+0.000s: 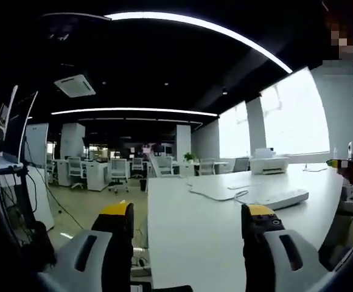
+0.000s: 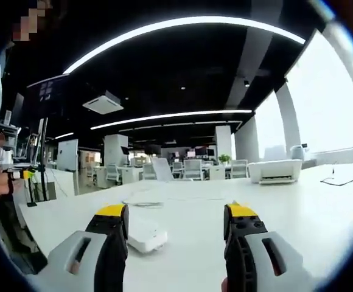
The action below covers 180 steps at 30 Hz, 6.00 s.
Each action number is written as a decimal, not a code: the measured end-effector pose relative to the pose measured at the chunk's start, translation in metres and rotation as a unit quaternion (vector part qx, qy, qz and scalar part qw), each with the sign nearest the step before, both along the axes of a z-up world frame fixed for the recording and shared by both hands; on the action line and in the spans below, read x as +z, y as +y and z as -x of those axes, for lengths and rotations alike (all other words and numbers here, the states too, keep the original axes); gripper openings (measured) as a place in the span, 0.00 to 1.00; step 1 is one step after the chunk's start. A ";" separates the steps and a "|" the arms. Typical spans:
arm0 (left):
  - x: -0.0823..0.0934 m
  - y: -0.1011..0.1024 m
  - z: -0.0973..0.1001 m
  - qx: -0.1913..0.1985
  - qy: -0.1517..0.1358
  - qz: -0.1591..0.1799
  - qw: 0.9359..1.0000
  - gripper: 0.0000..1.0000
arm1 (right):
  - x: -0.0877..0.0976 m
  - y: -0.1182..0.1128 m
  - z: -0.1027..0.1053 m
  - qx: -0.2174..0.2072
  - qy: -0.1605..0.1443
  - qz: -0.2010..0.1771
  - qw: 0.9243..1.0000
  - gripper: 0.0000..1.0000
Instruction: Pick up the power strip scattered on the table, fix it on the side mounting bracket of the table, and press the switch
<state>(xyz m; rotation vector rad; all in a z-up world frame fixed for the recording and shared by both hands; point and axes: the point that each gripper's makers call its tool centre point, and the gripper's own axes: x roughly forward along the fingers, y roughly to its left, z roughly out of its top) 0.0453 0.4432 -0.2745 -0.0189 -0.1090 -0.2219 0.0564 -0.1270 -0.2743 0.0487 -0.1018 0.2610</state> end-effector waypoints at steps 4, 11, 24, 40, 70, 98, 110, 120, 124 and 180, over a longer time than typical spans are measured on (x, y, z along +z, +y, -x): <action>0.000 -0.002 -0.001 -0.004 0.000 0.001 1.000 0.76 | 0.006 -0.003 0.000 0.004 -0.006 -0.004 1.000 0.60; 0.001 -0.004 -0.003 -0.009 0.000 -0.001 1.000 0.76 | 0.009 -0.002 -0.002 0.027 0.002 0.017 0.999 0.62; 0.000 -0.007 0.000 -0.014 0.002 -0.004 1.000 0.76 | 0.004 0.013 -0.006 0.079 0.023 0.065 0.994 0.68; -0.001 -0.014 0.001 -0.018 0.005 -0.006 1.000 0.76 | -0.011 0.025 -0.015 0.123 0.041 0.091 0.987 0.71; 0.006 -0.035 -0.010 -0.042 0.002 -0.024 0.999 0.76 | -0.022 0.050 -0.041 0.198 0.058 0.093 0.974 0.73; 0.009 -0.054 -0.012 -0.073 0.000 -0.025 0.997 0.76 | -0.051 0.072 -0.064 0.248 0.095 0.132 0.955 0.73; 0.003 -0.046 -0.009 -0.060 0.006 -0.030 0.998 0.76 | -0.065 0.081 -0.071 0.266 0.111 0.136 0.948 0.73; 0.003 -0.032 -0.012 -0.052 0.004 -0.028 0.998 0.76 | -0.083 0.086 -0.079 0.279 0.140 0.133 0.941 0.74; 0.003 -0.030 -0.012 -0.052 0.006 -0.028 0.998 0.76 | -0.090 0.092 -0.079 0.281 0.150 0.137 0.938 0.74; 0.016 -0.031 0.004 -0.058 -0.016 -0.022 0.998 0.75 | -0.106 0.108 -0.092 0.306 0.165 0.150 0.926 0.72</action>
